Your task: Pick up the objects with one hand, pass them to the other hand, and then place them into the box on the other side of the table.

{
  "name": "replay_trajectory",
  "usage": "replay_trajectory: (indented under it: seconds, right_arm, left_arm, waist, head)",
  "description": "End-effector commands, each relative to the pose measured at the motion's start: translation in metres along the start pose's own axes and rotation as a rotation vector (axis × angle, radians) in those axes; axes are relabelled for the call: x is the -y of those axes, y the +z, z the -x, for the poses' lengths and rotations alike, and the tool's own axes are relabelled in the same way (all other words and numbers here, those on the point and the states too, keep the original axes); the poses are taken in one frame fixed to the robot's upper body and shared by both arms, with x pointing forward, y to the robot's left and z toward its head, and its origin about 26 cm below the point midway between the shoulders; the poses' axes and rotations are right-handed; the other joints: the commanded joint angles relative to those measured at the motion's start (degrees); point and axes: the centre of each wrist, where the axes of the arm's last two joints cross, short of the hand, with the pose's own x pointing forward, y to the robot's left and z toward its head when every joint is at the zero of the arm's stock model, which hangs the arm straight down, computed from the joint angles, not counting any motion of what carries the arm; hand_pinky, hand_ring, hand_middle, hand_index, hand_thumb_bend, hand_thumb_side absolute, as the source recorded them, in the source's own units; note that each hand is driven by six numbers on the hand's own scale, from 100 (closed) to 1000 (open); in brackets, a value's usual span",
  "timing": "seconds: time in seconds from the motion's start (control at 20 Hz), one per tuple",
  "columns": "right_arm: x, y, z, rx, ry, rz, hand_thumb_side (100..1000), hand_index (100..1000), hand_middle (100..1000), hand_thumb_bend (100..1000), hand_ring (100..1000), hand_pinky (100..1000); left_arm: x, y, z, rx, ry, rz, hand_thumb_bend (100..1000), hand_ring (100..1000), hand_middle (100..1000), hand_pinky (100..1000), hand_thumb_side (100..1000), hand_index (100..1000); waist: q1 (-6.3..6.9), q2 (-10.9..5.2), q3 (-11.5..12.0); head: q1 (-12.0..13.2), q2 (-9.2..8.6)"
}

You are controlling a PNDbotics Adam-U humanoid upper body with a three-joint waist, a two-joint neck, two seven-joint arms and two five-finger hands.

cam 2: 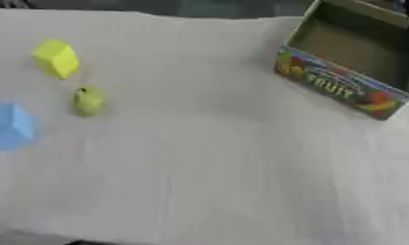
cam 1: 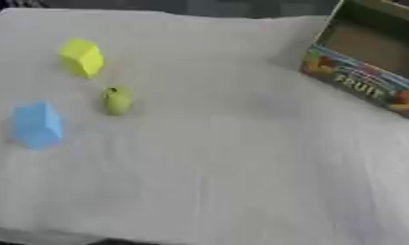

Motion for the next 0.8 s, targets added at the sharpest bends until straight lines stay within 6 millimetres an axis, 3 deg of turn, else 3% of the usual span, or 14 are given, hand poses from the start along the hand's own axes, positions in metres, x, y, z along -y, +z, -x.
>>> replay_trajectory:
  seconds: [0.05,0.3,0.55,0.8]
  right_arm:
    - [0.004,-0.002,-0.004,0.007,0.021,0.004,594,892,861,100,1000,1000]
    - [0.004,-0.001,0.001,-0.012,0.017,0.004,594,892,861,100,1000,1000]
    - [0.005,-0.001,0.001,-0.008,0.018,0.011,593,891,861,100,1000,1000]
    - [0.006,-0.002,0.001,-0.009,0.031,0.002,590,891,860,100,1000,1000]
  left_arm:
    - [-0.005,-0.007,-0.007,0.031,-0.022,0.009,142,690,709,686,663,830]
    - [-0.004,-0.005,-0.007,0.025,-0.034,0.021,143,690,709,685,659,830]
    - [-0.005,-0.009,-0.009,0.03,-0.054,0.038,147,692,709,687,645,834]
    - [-0.004,-0.039,-0.025,0.079,-0.195,0.185,147,699,706,697,573,843]
  waist:
    - [-0.02,-1.9,0.26]
    - [-0.41,-2.91,0.99]
    - [-0.5,-2.71,1.05]
    - [-0.18,-2.75,1.06]
  head:
    - [-0.65,0.96]
    - [-1.42,1.34]
    - [-2.16,0.3]
    - [-1.86,0.08]
